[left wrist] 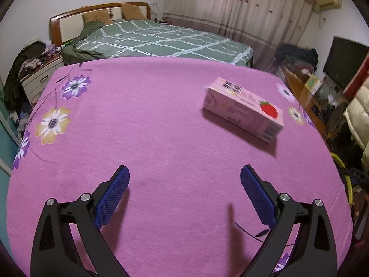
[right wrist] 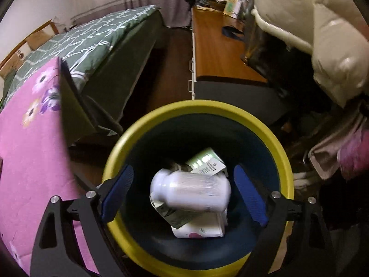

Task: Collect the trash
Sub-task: 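Carry the pill bottle over the bin and open the right gripper, then grasp the pink strawberry milk carton with the left gripper and lift it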

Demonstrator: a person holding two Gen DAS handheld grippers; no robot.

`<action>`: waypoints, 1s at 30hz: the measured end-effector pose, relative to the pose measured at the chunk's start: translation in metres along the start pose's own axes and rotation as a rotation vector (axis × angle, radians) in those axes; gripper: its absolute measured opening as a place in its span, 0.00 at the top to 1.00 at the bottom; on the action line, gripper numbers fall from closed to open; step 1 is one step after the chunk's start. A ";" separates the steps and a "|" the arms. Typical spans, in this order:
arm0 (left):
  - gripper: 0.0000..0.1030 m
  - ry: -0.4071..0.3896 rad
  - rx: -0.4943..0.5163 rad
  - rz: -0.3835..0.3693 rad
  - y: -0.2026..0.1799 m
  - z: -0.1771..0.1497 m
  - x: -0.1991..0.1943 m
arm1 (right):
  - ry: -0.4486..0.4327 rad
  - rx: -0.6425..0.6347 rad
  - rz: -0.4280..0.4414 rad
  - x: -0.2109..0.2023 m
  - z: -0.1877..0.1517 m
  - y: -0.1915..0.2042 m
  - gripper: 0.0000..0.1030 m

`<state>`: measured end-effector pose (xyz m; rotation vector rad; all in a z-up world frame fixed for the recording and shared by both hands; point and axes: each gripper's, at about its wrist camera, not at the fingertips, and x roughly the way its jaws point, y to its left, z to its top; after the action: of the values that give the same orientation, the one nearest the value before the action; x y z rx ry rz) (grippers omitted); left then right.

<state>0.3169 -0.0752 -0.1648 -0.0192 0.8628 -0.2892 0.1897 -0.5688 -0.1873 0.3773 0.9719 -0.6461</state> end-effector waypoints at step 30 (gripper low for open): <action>0.07 0.007 -0.218 0.237 0.014 0.045 0.015 | -0.044 -0.006 0.153 -0.006 0.008 0.004 0.18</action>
<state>0.3629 -0.0705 -0.1484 -0.1177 0.8910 0.0280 0.1948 -0.5683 -0.1779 0.4264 0.8931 -0.5107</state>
